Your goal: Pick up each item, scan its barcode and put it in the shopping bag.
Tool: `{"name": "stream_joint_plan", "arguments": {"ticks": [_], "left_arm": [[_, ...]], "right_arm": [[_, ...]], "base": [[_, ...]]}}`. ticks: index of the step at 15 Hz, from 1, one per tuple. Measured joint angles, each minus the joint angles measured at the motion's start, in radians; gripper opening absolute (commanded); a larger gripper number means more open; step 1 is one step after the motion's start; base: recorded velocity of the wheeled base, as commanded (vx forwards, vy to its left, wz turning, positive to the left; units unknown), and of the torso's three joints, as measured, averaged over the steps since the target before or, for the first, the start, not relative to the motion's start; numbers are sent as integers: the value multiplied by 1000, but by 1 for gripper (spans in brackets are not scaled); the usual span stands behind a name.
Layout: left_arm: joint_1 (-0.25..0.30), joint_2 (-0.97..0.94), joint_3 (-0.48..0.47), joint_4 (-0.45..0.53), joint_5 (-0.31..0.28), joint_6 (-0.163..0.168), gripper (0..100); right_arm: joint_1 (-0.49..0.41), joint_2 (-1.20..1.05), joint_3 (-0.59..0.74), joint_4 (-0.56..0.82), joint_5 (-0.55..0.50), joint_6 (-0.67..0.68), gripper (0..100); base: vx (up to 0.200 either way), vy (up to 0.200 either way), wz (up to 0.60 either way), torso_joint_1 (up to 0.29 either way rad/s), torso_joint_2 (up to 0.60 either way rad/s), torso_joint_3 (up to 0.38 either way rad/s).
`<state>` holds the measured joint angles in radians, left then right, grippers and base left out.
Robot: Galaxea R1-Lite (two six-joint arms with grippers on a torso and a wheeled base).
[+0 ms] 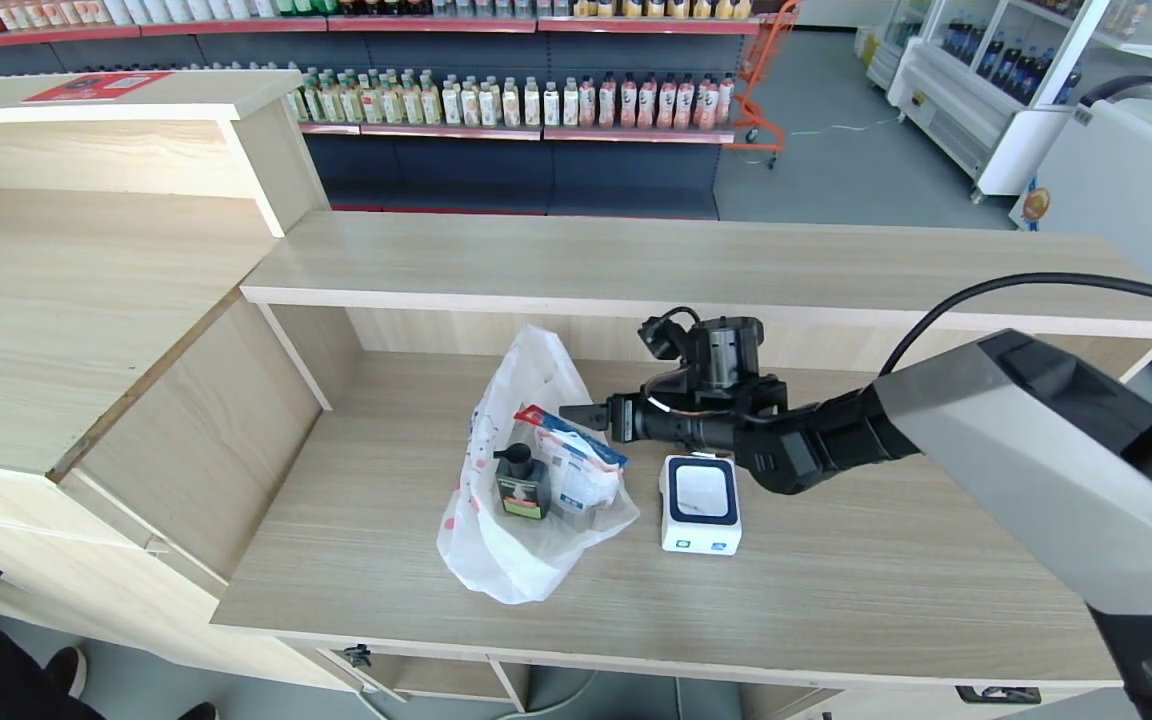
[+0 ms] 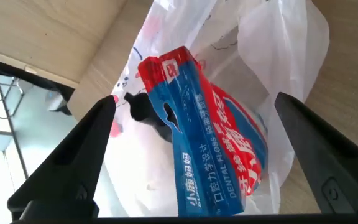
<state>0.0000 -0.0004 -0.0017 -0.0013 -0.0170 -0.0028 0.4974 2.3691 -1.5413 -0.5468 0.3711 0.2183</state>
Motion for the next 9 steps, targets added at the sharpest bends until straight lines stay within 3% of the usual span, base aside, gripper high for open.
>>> {"name": "stream_joint_plan", "arguments": {"ticks": [9], "left_arm": [[0,0,0,0,0,0,100]], "right_arm": [[-125,-412,503,4,-49,64,100]], "base": [[0,0,0,0,0,0]]}}
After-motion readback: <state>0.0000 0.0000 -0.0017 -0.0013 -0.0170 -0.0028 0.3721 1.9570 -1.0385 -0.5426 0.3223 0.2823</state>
